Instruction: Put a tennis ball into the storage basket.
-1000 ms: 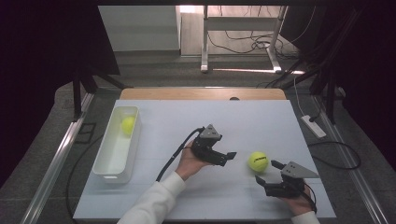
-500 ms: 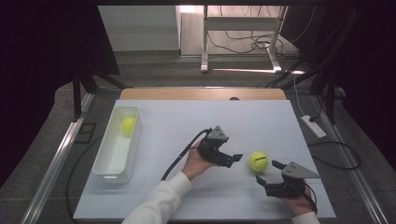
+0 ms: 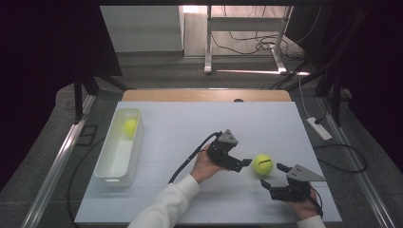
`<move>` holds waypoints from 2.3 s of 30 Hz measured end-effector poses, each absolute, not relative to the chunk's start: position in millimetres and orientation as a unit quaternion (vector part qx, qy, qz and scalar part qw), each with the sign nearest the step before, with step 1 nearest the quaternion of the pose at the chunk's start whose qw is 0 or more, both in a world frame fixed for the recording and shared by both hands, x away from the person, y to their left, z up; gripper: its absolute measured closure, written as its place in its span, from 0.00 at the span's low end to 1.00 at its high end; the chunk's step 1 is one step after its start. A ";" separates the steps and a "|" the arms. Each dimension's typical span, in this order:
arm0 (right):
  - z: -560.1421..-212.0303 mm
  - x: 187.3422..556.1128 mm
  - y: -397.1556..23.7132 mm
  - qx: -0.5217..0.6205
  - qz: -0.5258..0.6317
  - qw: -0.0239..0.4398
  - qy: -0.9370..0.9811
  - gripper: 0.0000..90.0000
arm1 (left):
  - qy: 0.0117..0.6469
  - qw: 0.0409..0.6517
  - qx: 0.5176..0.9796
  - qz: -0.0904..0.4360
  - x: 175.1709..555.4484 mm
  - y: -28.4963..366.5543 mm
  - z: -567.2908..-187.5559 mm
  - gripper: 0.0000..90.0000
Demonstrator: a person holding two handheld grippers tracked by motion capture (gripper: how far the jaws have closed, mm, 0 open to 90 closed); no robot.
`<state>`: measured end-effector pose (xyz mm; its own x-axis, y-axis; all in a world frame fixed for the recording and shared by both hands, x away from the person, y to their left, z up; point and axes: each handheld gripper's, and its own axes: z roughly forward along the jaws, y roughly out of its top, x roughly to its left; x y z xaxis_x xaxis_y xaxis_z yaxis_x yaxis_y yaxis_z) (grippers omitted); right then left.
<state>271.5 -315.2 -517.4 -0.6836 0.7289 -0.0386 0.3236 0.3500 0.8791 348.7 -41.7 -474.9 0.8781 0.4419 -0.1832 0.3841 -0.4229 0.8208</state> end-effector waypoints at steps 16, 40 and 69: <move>-517.7 271.4 -315.3 0.332 0.464 0.217 0.792 0.13 | 0.240 0.476 0.846 0.019 351.5 -59.1 -482.0 0.15; -517.0 270.4 -316.7 0.334 0.465 0.218 0.790 0.13 | 0.239 0.461 0.855 0.005 359.4 -77.3 -489.5 0.15; -517.5 269.9 -317.2 0.335 0.464 0.217 0.791 0.13 | 0.239 0.447 0.862 -0.024 369.2 -102.9 -508.2 0.14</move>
<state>269.9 -317.2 -517.5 -0.6815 0.7311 -0.0328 0.3286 0.3457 0.8789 369.2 -102.9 -508.2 0.8846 0.3909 -0.2544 0.4332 -0.4861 0.7590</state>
